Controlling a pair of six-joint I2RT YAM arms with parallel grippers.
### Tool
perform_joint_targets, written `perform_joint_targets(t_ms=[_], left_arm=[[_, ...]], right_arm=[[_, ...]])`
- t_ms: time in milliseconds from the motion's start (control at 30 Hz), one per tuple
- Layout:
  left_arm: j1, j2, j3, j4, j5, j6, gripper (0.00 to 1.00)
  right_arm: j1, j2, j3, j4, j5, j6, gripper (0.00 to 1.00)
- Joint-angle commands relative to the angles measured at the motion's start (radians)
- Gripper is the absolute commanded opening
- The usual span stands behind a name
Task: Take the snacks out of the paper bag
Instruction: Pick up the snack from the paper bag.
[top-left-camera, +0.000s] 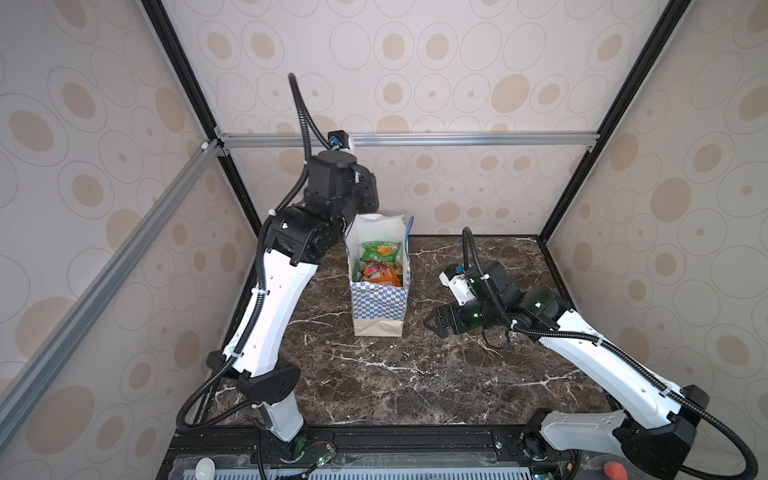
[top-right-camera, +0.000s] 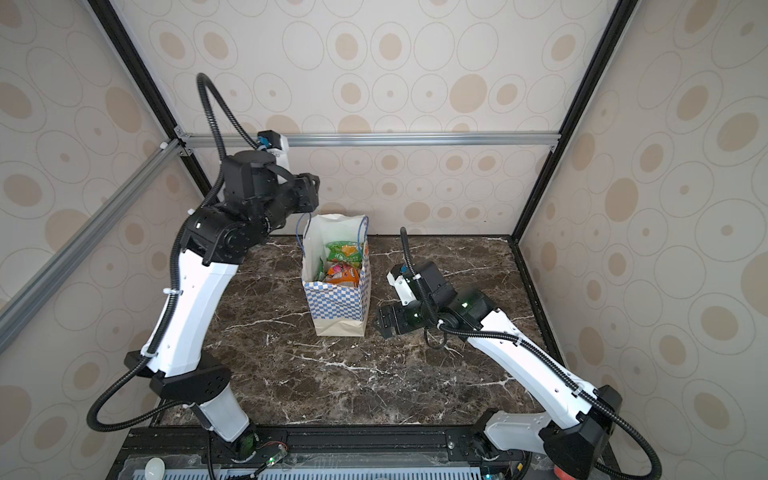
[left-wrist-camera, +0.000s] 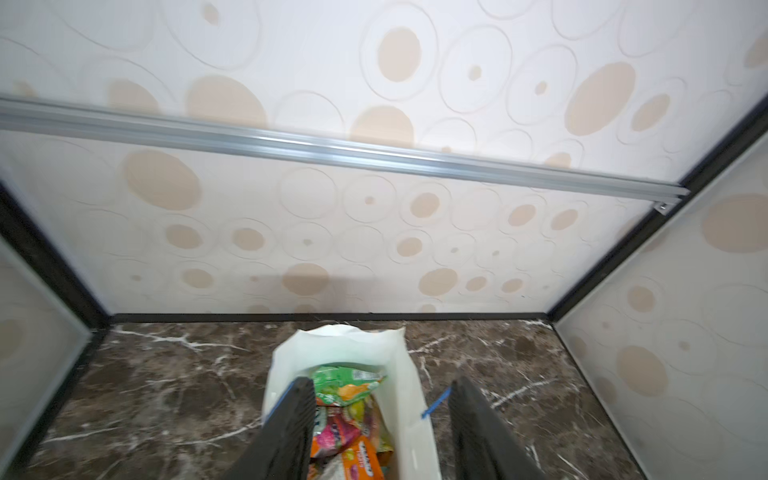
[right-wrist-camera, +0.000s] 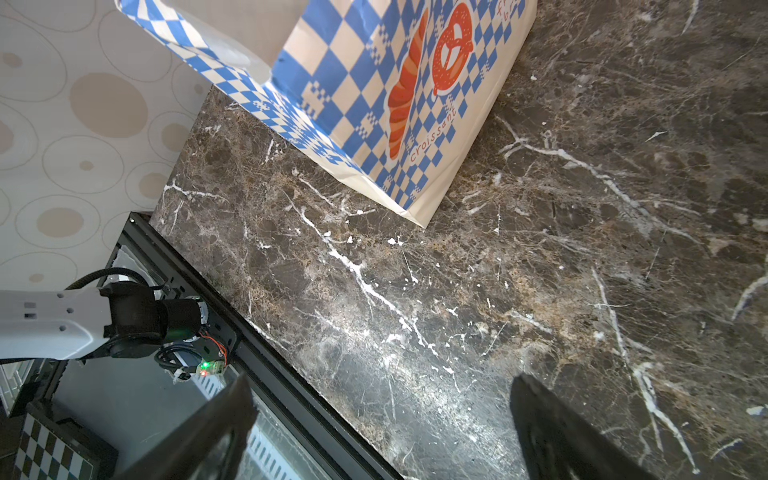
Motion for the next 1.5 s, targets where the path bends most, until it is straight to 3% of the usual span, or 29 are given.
perform_joint_targets(t_ms=[0,100,267,400,533,633,733,833,967,1167,1367,1467], left_arm=[[-0.009,0.100,-0.011,-0.052,0.043,0.013,0.50],[-0.001,0.150,-0.023,-0.098,-0.057,0.009,0.50],[0.039,0.259,-0.064,-0.136,0.080,0.013,0.50],[0.047,0.349,-0.081,-0.178,0.075,0.008,0.51],[0.059,0.339,-0.222,-0.093,0.130,-0.001,0.51],[0.062,0.329,-0.328,-0.045,0.167,-0.011,0.58],[0.064,0.329,-0.409,-0.023,0.148,-0.022,0.73],[0.068,0.325,-0.489,0.006,0.150,-0.028,0.78],[0.077,0.318,-0.585,0.055,0.151,-0.032,0.77],[0.096,0.329,-0.677,0.122,0.197,-0.036,0.69],[0.106,0.373,-0.711,0.139,0.254,-0.022,0.66],[0.106,0.381,-0.724,0.142,0.250,-0.018,0.55]], right_arm=[[0.008,-0.028,-0.014,-0.007,0.016,0.019,1.00],[0.009,-0.046,-0.028,-0.007,0.017,0.025,1.00],[0.009,-0.054,-0.033,-0.001,0.008,0.027,1.00],[0.008,-0.057,-0.031,0.003,-0.003,0.032,1.00],[0.009,-0.071,-0.039,0.003,-0.005,0.036,1.00],[0.009,-0.082,-0.045,-0.003,0.004,0.036,1.00],[0.009,-0.090,-0.049,-0.003,0.004,0.039,1.00],[0.009,-0.093,-0.050,-0.001,0.001,0.041,1.00],[0.009,-0.088,-0.041,0.000,-0.003,0.045,1.00],[0.009,-0.082,-0.027,0.007,-0.016,0.055,1.00],[0.009,-0.087,-0.023,0.019,-0.025,0.069,1.00],[0.009,-0.090,-0.029,0.021,-0.025,0.075,1.00]])
